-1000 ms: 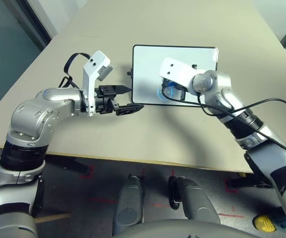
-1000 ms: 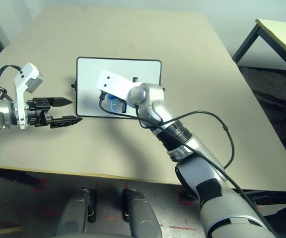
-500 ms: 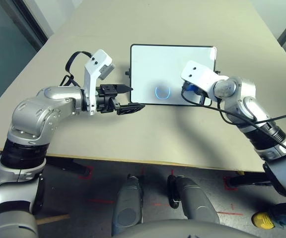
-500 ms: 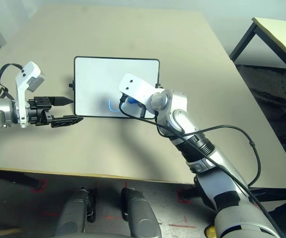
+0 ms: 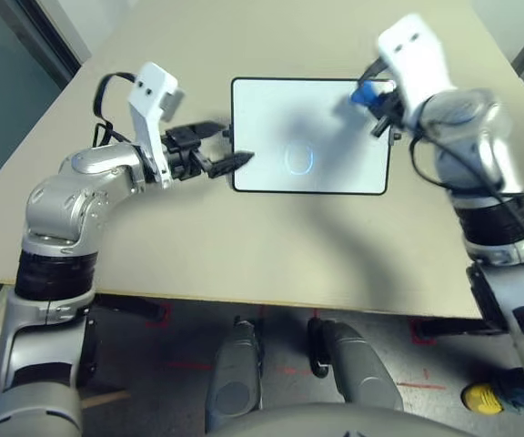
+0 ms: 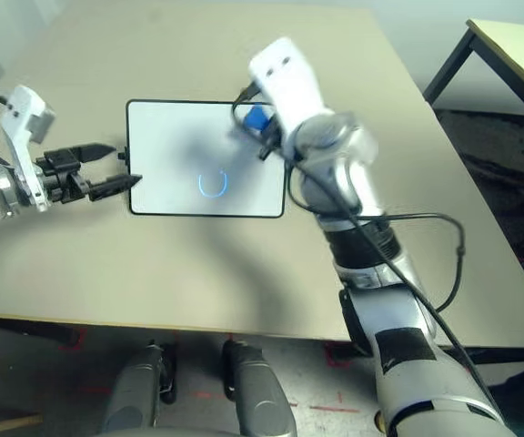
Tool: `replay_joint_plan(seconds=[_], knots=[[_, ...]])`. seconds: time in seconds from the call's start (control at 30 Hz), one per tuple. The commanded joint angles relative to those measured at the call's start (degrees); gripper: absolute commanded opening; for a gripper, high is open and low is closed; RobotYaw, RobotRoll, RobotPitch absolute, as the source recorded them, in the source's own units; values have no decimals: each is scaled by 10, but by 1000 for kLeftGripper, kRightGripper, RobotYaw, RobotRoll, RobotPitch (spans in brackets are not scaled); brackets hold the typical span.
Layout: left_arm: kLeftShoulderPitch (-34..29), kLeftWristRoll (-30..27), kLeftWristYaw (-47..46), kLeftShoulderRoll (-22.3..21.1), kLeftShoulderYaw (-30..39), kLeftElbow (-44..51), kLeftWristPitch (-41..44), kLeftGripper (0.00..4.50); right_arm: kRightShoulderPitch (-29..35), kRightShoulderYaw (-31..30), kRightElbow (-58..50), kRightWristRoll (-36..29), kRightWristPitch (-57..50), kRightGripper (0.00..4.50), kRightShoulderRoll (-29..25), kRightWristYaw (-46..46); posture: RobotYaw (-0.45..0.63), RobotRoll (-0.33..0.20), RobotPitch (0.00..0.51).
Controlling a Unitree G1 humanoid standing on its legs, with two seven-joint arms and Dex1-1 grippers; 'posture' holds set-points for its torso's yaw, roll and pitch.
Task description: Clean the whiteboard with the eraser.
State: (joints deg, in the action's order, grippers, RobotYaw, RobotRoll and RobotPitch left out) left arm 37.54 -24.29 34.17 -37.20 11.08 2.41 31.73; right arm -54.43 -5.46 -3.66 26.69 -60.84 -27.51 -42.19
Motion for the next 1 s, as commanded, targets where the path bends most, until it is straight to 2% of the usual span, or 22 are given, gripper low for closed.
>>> replay_joint_plan(seconds=[0.03, 0.2, 0.4, 0.6, 1.0], knots=[[7, 39, -57, 4, 51, -57, -89, 4500, 38, 34, 16, -21, -41, 770, -21, 30, -8, 0, 167], [1, 77, -122, -6, 107, -153, -194, 4500, 80, 74, 54, -62, -63, 769, -28, 68, -1, 0, 164], [-38, 93, -133, -4, 119, -233, -242, 4500, 113, 88, 81, -98, -79, 769, -35, 98, 6, 0, 163], [-63, 92, -132, 6, 117, -277, -258, 4500, 127, 99, 95, -137, -117, 769, -33, 121, 4, 0, 168], [-50, 90, -122, 16, 96, -290, -253, 4500, 125, 112, 109, -198, -150, 769, -31, 168, -6, 0, 175]])
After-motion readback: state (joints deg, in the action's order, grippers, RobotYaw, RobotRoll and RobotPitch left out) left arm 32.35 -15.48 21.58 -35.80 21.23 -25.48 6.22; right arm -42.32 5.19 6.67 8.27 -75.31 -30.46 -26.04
